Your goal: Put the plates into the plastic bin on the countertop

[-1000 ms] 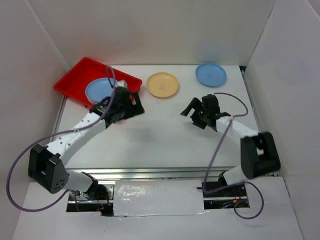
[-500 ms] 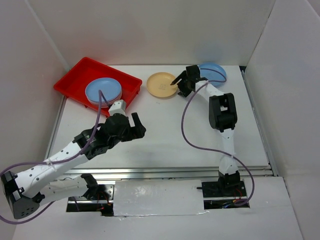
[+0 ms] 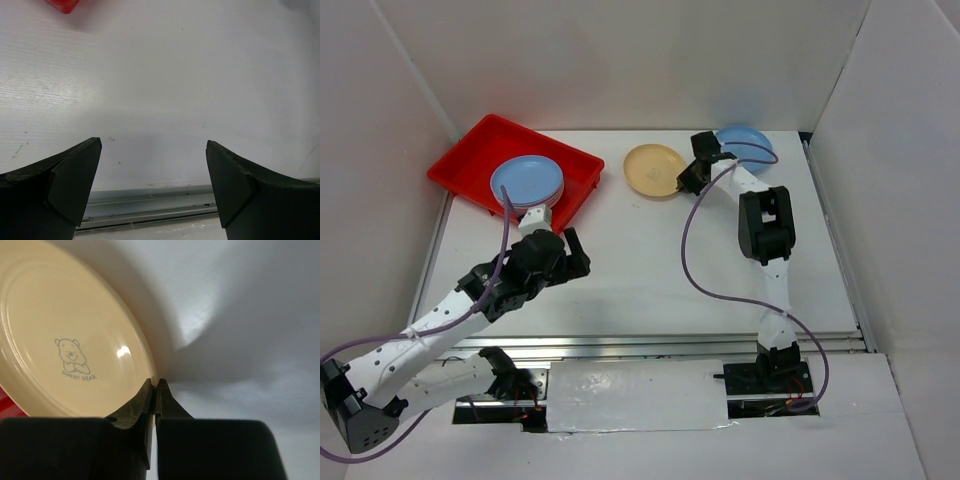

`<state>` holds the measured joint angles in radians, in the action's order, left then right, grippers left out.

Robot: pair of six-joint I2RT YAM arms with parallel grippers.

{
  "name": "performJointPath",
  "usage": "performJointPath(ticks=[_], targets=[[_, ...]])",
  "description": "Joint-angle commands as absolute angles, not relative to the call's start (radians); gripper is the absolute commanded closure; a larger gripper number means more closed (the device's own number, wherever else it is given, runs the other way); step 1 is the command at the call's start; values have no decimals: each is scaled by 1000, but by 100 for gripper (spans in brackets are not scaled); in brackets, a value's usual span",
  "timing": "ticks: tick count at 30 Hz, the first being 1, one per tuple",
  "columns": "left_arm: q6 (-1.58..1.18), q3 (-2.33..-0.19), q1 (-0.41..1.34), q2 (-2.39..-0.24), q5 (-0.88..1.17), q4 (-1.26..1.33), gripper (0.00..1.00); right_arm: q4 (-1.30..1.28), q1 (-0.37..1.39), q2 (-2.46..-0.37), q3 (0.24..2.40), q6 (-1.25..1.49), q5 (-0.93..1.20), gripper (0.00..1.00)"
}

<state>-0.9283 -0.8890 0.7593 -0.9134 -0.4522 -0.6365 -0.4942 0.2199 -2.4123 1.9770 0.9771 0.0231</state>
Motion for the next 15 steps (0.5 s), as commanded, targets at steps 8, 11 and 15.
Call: performJointPath(ticks=[8,11,15], targets=[[-675,-1113,652,-1239,-227,-456,1,-629,403,-1791,1455,692,-530,100],[-627,-1215,621,-1348,-128,-410,1,-594,477,-1589,1263,674,-482,100],[-597,-1313,588,-1524,-35,-400,1,-474,506,-1372,1086,667,-315,100]])
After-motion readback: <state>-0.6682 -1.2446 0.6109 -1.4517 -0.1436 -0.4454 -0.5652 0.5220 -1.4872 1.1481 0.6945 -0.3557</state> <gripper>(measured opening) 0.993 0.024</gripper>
